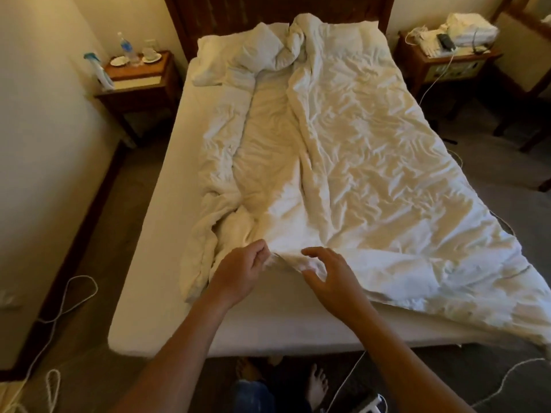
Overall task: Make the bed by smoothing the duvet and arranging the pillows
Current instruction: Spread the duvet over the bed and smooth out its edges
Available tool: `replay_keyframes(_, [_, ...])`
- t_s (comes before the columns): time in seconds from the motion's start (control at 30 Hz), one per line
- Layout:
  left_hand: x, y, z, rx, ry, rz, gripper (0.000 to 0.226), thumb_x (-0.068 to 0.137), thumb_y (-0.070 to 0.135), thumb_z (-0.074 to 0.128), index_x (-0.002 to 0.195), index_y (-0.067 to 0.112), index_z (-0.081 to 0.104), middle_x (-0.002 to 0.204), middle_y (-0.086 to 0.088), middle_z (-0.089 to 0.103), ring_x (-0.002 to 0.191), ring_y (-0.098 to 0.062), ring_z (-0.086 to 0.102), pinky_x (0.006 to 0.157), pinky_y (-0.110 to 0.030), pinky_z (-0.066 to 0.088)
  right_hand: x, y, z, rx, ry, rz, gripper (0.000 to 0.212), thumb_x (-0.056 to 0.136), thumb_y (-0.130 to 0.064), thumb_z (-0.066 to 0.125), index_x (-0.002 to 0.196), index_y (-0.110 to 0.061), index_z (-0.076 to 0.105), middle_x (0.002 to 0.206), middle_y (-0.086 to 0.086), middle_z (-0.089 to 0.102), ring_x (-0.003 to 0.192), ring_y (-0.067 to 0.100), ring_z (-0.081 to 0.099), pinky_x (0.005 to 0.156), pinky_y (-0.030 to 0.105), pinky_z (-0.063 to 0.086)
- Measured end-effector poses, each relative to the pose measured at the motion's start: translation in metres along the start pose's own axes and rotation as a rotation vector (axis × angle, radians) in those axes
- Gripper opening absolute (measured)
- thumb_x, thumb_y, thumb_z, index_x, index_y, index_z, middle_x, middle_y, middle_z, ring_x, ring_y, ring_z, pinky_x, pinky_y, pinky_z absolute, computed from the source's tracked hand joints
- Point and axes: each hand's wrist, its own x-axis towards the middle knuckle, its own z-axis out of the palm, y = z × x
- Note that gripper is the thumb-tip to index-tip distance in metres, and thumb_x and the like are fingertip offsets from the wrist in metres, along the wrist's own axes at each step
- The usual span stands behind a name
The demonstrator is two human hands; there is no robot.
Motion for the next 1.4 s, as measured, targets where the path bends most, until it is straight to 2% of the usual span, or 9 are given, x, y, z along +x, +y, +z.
replay_keyframes(0.13, [-0.011, 0.002, -0.021, 0.039, -0.028, 0.023, 0.030, 0.098, 0.045, 0.040, 0.075, 0.026, 0.044, 0.062, 0.006, 0.051, 0.059, -0.010, 0.053, 0.056, -0.038, 0.040, 0.011, -0.032, 0.031, -0.093, -0.094, -0.137, 0.036, 0.095, -0.042, 0.059, 0.128, -0.028, 0.058, 0.124, -0.010, 0.058, 0.113, 0.010, 0.051, 0.096, 0.033, 0.044])
replay_keyframes(0.37, [-0.026, -0.012, -0.041, -0.133, -0.013, -0.001, 0.015, 0.095, 0.030, 0.064, 0.082, 0.024, 0.061, 0.072, 0.009, 0.060, 0.071, -0.012, 0.058, 0.064, -0.025, 0.043, 0.022, -0.060, 0.037, -0.042, -0.166, -0.164, 0.016, 0.101, -0.031, 0.049, 0.092, -0.023, 0.060, 0.083, -0.006, 0.063, 0.075, 0.010, 0.057, 0.069, 0.033, 0.048])
replay_keyframes(0.53, [-0.035, -0.060, -0.015, -0.019, 0.254, -0.123, 0.012, 0.092, 0.020, 0.063, 0.096, 0.029, 0.058, 0.086, 0.013, 0.054, 0.078, -0.006, 0.054, 0.067, -0.032, 0.048, 0.026, -0.077, 0.025, 0.067, -0.046, -0.085, 0.019, 0.100, -0.026, 0.053, 0.081, -0.027, 0.056, 0.071, -0.006, 0.059, 0.065, 0.005, 0.053, 0.058, 0.021, 0.039])
replay_keyframes(0.7, [-0.026, -0.071, 0.004, -0.102, 0.122, -0.270, 0.022, 0.088, 0.034, 0.064, 0.108, 0.035, 0.055, 0.100, 0.012, 0.060, 0.085, -0.010, 0.059, 0.069, -0.029, 0.049, 0.025, -0.096, 0.030, 0.074, 0.061, -0.009, 0.020, 0.099, -0.023, 0.054, 0.080, -0.025, 0.059, 0.070, -0.005, 0.059, 0.065, 0.002, 0.052, 0.057, 0.018, 0.038])
replay_keyframes(0.83, [-0.017, -0.096, -0.006, -0.165, 0.198, -0.362, 0.012, 0.090, 0.011, 0.055, 0.093, 0.020, 0.062, 0.087, 0.004, 0.065, 0.081, -0.019, 0.061, 0.061, -0.021, 0.032, 0.022, -0.106, 0.038, 0.066, 0.197, 0.073, 0.018, 0.099, -0.022, 0.053, 0.083, -0.019, 0.060, 0.069, -0.003, 0.058, 0.060, 0.003, 0.051, 0.056, 0.022, 0.039])
replay_keyframes(0.93, [-0.017, -0.117, -0.034, -0.259, 0.186, -0.274, 0.013, 0.096, 0.012, 0.055, 0.091, 0.018, 0.065, 0.081, 0.010, 0.064, 0.074, -0.004, 0.059, 0.061, -0.012, 0.037, 0.018, -0.111, 0.049, 0.046, 0.311, 0.150, 0.018, 0.098, -0.021, 0.051, 0.081, -0.019, 0.058, 0.066, 0.001, 0.058, 0.055, 0.004, 0.048, 0.051, 0.025, 0.038])
replay_keyframes(1.2, [-0.019, -0.152, -0.114, -0.246, 0.075, -0.058, 0.031, 0.100, 0.028, 0.050, 0.074, 0.012, 0.053, 0.062, 0.006, 0.052, 0.059, -0.008, 0.050, 0.056, -0.026, 0.037, 0.010, -0.113, 0.132, -0.198, 0.287, 0.374, 0.005, 0.095, -0.024, 0.055, 0.098, -0.028, 0.057, 0.095, -0.007, 0.060, 0.092, 0.019, 0.059, 0.087, 0.043, 0.049])
replay_keyframes(1.33, [-0.025, -0.141, -0.139, -0.141, -0.072, 0.079, 0.031, 0.097, 0.036, 0.050, 0.072, 0.017, 0.052, 0.058, 0.007, 0.050, 0.057, -0.012, 0.053, 0.056, -0.039, 0.041, 0.018, -0.149, 0.183, -0.158, 0.184, 0.148, 0.041, 0.090, -0.031, 0.067, 0.129, -0.026, 0.056, 0.123, -0.006, 0.058, 0.115, 0.015, 0.051, 0.095, 0.035, 0.045])
replay_keyframes(1.4, [-0.032, -0.135, -0.148, -0.177, -0.077, 0.114, 0.027, 0.099, 0.032, 0.054, 0.074, 0.020, 0.055, 0.059, 0.008, 0.053, 0.057, -0.012, 0.054, 0.056, -0.037, 0.041, 0.028, -0.167, 0.197, -0.193, 0.156, 0.068, 0.030, 0.093, -0.037, 0.063, 0.121, -0.026, 0.060, 0.114, -0.008, 0.061, 0.106, 0.013, 0.053, 0.090, 0.037, 0.046])
